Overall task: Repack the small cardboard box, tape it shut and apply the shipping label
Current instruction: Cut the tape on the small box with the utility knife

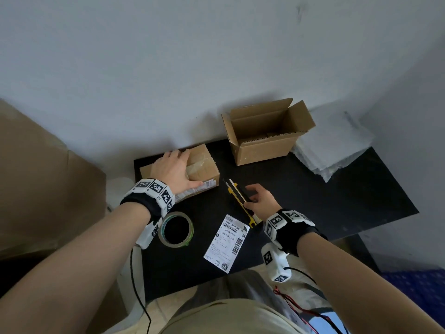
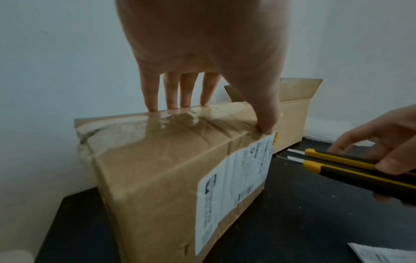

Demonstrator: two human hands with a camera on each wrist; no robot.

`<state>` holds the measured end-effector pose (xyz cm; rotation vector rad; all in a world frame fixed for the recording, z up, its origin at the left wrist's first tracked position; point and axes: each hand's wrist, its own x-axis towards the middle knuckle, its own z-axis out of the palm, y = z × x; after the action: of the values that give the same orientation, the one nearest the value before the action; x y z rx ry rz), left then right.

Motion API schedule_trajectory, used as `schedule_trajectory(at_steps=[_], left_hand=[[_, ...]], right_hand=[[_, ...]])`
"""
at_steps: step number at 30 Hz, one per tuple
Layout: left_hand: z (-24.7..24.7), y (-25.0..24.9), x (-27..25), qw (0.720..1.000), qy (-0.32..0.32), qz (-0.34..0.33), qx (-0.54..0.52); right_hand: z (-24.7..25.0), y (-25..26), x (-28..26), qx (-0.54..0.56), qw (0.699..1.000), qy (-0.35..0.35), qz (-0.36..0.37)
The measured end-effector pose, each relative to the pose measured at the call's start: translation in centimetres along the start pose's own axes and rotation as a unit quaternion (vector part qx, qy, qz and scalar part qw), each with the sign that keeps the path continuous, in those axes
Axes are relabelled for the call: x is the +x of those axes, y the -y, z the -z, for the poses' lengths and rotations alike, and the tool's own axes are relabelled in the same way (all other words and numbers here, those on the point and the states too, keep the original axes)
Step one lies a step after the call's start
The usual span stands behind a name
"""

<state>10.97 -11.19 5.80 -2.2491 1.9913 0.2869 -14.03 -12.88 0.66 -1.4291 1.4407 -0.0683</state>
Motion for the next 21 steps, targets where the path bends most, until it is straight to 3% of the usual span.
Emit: schedule_trajectory(at_steps=[6,17,21], left_hand=[[-0.8,0.6,-1.4,0.998,0.001,-0.010,-0.061],[-3.6,2.1,-4.9,0.985,-0.128,-0.063,-0.093],[-4.0,2.3,-5.7,0.984,-0.141,-0.056,-0.092]], right_hand=[[-2.9,-0.9,1.3,-0.020,0.998,0.027,-0.046],[-5.9,-1.0,2.6,-0.045,0.998,0.007,-0.043],[-5.9,-0.6,2.7,-0.105,0.993,-0.002,-0.045]])
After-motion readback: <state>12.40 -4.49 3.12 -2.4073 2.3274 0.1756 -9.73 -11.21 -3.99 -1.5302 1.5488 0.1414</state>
